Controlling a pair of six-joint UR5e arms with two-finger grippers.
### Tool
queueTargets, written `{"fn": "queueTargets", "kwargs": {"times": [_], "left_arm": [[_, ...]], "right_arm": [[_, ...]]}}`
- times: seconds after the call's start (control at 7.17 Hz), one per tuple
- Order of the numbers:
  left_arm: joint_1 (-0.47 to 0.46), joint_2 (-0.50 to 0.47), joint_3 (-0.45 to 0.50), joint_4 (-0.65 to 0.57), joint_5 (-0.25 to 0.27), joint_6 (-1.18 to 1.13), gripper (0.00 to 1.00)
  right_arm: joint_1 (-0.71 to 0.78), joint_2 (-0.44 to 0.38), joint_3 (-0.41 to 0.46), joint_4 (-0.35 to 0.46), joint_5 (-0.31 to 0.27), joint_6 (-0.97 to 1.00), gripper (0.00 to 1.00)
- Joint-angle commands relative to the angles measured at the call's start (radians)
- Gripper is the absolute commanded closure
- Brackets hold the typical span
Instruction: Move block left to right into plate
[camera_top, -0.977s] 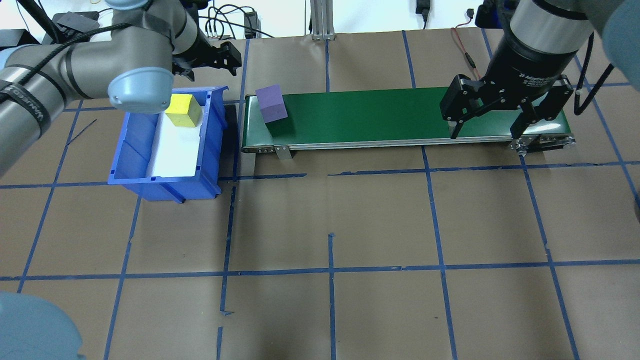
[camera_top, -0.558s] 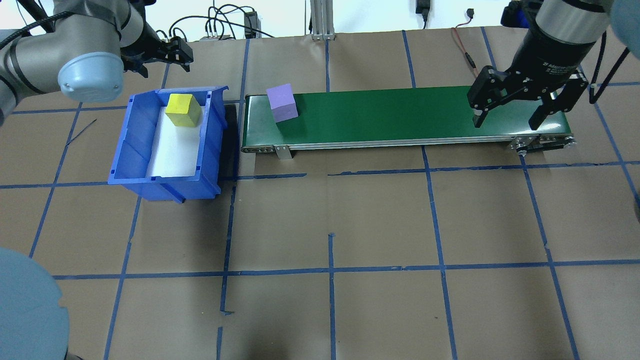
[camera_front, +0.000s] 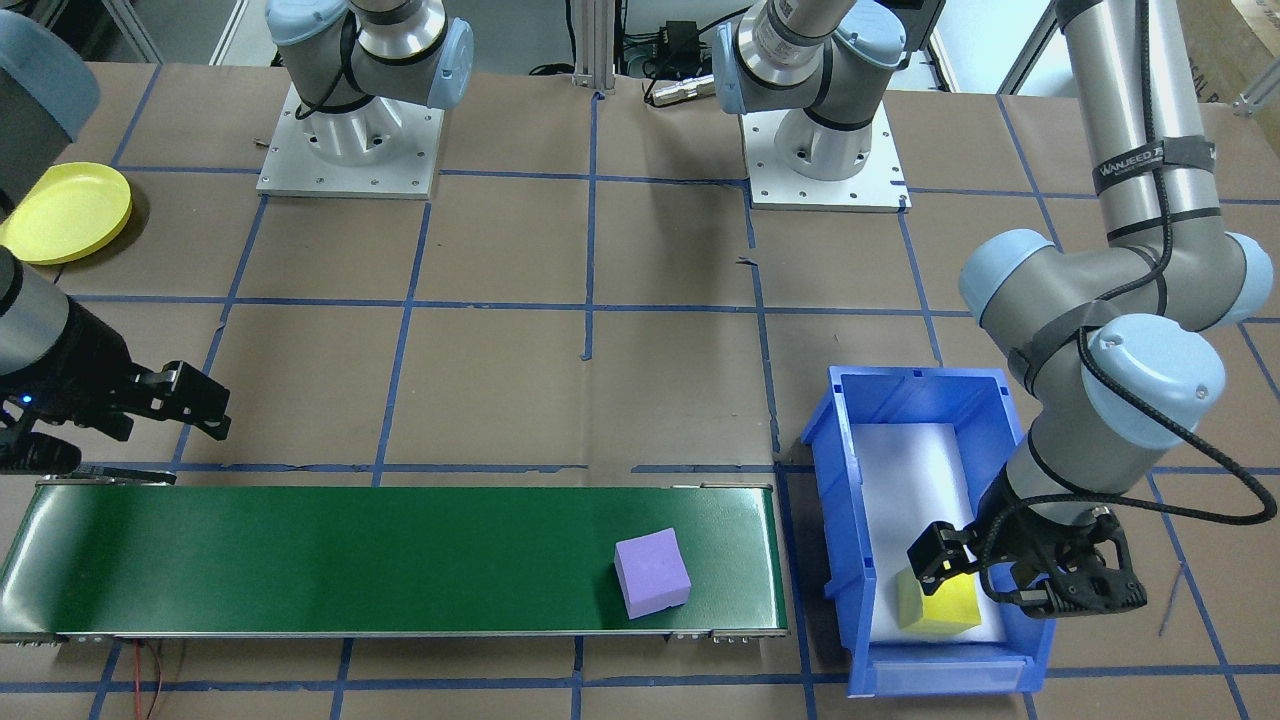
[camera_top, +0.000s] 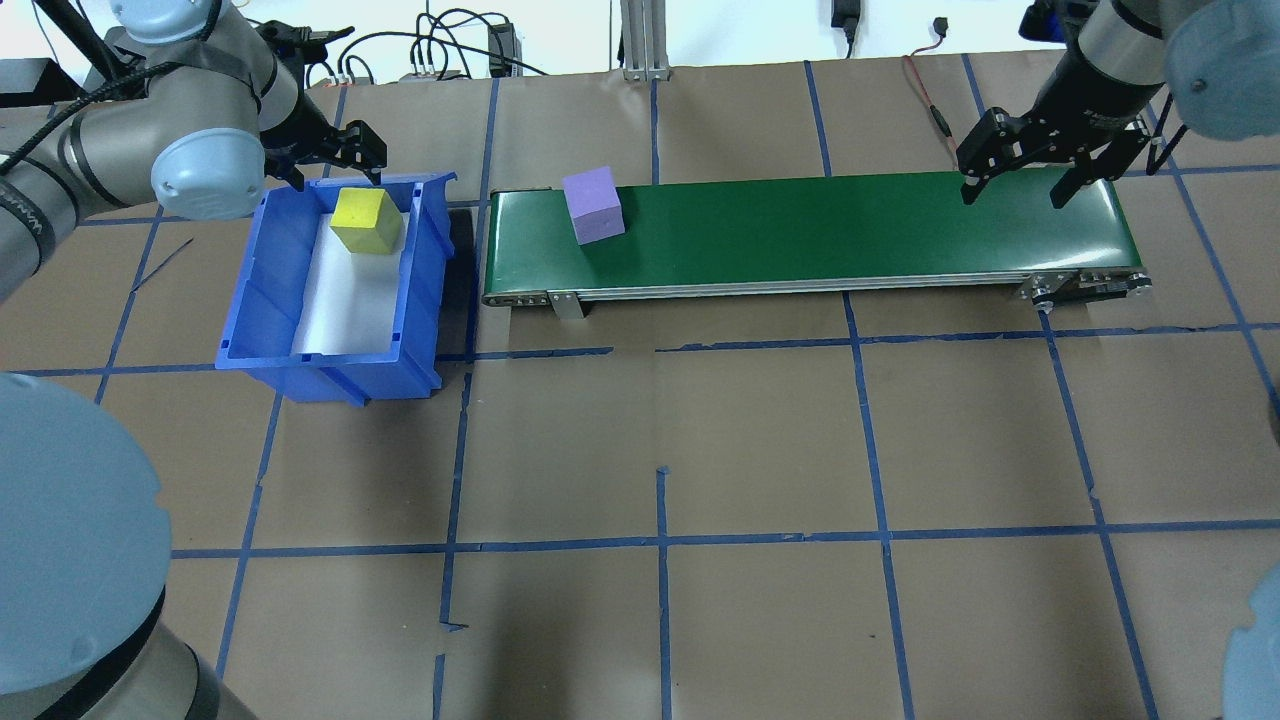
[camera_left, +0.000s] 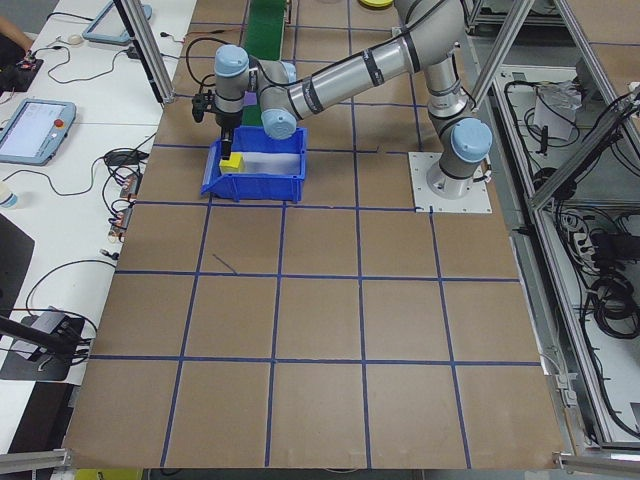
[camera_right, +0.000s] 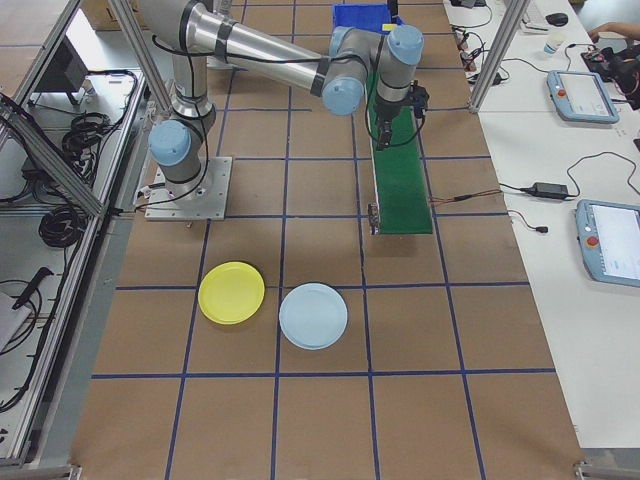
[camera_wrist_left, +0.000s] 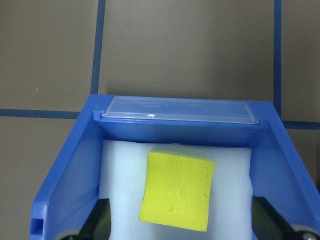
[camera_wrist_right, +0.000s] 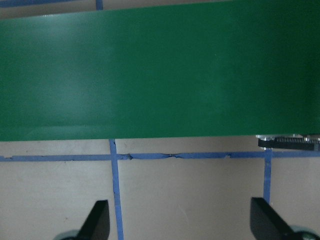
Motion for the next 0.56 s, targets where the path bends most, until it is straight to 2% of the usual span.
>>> {"fn": "queueTargets", "kwargs": {"times": [0.0,0.14,0.28,0.42], "left_arm": [[0.000,-0.048,0.002,0.040,0.000,0.014,0.00],[0.000,-0.063,0.002,0.042,0.000,0.017,0.00],[0.000,-0.077,0.001,0.042,0.000,0.039,0.00],[0.000,-0.094,0.001,0.043,0.000,0.043,0.00]], "right_arm": [[-0.050,0.061,-0.001,-0.119,0.113,-0.072,0.00],[-0.055,0.131,-0.004,-0.179,0.165,-0.075,0.00],[-0.055,0.176,-0.010,-0.196,0.181,-0.082,0.00],[-0.055,0.178,-0.006,-0.223,0.204,-0.090,0.00]]}}
